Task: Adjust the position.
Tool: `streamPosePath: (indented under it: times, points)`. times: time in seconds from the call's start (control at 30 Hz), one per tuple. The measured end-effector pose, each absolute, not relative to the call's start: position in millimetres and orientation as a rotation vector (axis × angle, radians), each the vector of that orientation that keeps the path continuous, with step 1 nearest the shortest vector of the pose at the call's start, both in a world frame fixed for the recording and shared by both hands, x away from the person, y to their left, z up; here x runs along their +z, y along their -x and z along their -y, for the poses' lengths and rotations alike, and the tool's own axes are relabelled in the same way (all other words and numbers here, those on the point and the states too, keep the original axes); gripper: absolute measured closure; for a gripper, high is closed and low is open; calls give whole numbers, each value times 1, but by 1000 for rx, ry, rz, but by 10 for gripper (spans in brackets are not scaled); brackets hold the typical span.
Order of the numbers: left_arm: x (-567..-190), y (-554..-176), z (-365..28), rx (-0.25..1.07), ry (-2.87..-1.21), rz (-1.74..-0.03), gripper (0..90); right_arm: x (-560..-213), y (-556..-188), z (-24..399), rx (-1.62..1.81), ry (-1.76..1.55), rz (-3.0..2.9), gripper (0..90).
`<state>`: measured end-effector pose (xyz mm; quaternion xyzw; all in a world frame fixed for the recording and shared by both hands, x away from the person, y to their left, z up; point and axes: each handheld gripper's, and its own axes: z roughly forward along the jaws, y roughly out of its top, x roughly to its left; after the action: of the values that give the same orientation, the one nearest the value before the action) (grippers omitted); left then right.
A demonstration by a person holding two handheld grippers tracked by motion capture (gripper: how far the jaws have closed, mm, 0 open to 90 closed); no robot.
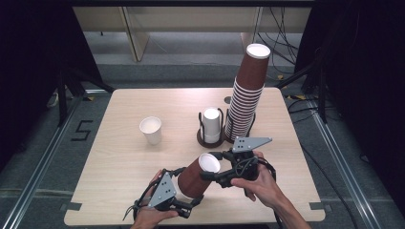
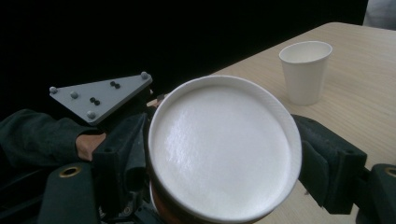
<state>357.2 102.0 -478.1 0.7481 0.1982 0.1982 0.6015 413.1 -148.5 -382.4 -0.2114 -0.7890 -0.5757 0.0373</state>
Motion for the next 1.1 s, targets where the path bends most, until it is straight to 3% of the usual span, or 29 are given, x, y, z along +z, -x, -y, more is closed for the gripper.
streamPosePath:
  times: [0.3, 0.5, 0.7, 1.1]
  points:
    - [-477, -357, -106, 460, -1727, -436, 35, -387, -417, 152, -1758, 665, 2337, 246]
    - [-475, -360, -110, 467, -1763, -395, 84, -386, -418, 154, -1719, 668, 2384, 237]
    - [-474, -360, -111, 437, -1871, -346, 107, -378, -417, 157, -1633, 557, 2583, 175]
    - [-472, -356, -107, 405, -2050, -228, 114, -380, -408, 156, -1280, 260, 2817, 169]
